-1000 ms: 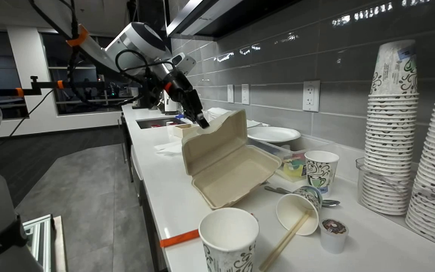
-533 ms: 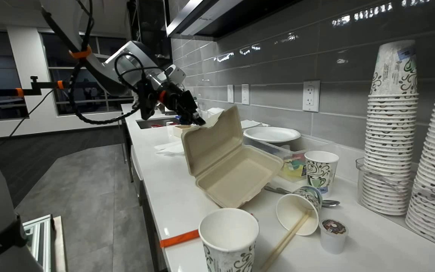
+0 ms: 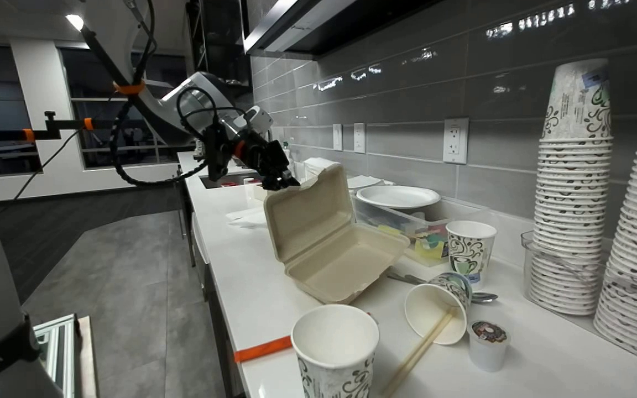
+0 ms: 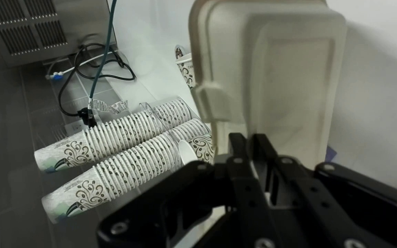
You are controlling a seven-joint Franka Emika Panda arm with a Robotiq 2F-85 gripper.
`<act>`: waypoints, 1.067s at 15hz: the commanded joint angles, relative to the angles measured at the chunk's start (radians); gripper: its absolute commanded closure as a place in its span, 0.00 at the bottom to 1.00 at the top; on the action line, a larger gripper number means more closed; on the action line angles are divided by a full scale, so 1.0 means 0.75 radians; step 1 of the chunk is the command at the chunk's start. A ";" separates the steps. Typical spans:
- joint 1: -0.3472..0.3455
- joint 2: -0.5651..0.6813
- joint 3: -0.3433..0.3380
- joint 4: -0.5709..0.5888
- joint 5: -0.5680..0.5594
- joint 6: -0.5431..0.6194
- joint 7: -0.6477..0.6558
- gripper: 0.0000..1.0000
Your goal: Open the carton box
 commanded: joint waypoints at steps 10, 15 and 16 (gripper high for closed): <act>0.070 -0.007 -0.054 0.202 0.515 -0.133 -0.165 0.00; -0.009 -0.189 -0.160 0.213 0.817 -0.133 -0.357 0.00; 0.020 -0.096 -0.119 0.247 0.710 -0.168 -0.263 0.00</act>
